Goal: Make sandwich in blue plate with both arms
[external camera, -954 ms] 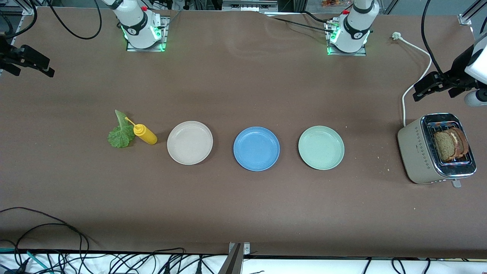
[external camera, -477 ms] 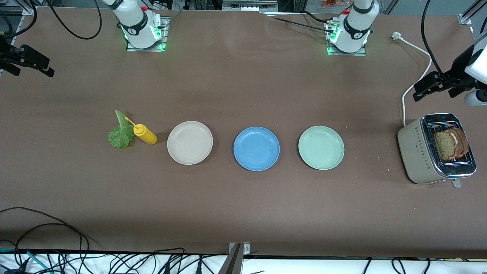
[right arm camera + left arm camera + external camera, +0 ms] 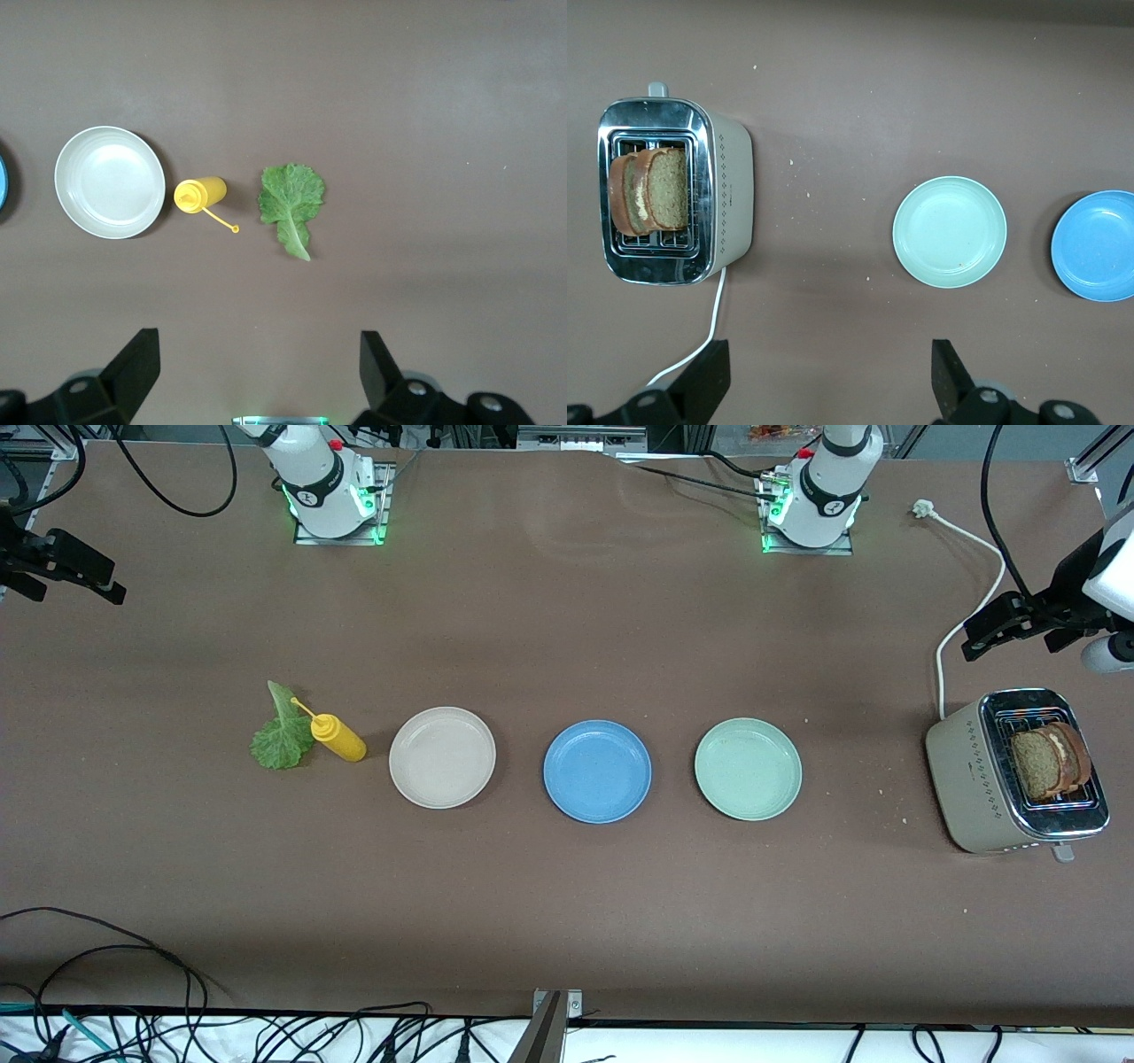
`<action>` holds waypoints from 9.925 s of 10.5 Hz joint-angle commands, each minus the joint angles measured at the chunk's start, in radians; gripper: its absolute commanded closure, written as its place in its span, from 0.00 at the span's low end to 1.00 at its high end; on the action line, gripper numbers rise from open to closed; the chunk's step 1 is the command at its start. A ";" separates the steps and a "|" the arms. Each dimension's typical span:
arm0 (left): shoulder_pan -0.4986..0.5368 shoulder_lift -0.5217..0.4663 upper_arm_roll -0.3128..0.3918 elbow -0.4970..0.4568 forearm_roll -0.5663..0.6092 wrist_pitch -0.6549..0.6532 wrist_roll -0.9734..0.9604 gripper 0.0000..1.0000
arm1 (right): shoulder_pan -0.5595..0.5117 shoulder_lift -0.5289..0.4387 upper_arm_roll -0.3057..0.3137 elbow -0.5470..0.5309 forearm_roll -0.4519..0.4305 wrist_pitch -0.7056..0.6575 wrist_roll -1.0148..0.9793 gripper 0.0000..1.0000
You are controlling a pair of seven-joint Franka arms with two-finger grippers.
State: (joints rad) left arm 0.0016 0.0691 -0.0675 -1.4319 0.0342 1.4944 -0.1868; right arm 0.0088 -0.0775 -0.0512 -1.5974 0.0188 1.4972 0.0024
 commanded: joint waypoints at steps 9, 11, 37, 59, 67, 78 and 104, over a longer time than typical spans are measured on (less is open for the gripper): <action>0.001 -0.003 0.002 0.016 -0.010 -0.014 0.027 0.00 | -0.003 0.007 -0.006 0.024 0.013 -0.008 0.002 0.00; 0.001 -0.003 0.002 0.016 -0.010 -0.014 0.027 0.00 | -0.003 0.007 -0.006 0.024 0.013 -0.008 0.002 0.00; -0.008 -0.006 -0.003 0.021 0.029 -0.020 0.027 0.00 | -0.010 0.007 -0.024 0.028 0.013 -0.006 -0.004 0.00; 0.009 -0.005 0.017 0.021 0.124 -0.032 0.035 0.00 | -0.010 0.005 -0.044 0.030 0.013 -0.009 -0.005 0.00; 0.132 0.101 0.023 0.013 0.062 -0.002 0.043 0.00 | -0.010 0.005 -0.044 0.030 0.017 -0.012 -0.004 0.00; 0.175 0.280 0.011 0.018 0.243 0.079 0.107 0.00 | -0.010 0.004 -0.048 0.030 0.017 -0.015 -0.004 0.00; 0.305 0.466 0.008 0.005 0.128 0.310 0.262 0.06 | -0.010 0.001 -0.059 0.030 0.018 -0.017 -0.004 0.00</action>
State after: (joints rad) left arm 0.2914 0.5270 -0.0539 -1.4346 0.1839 1.8024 0.0480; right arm 0.0026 -0.0768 -0.1131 -1.5889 0.0192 1.4991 0.0023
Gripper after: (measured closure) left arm 0.000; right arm 0.000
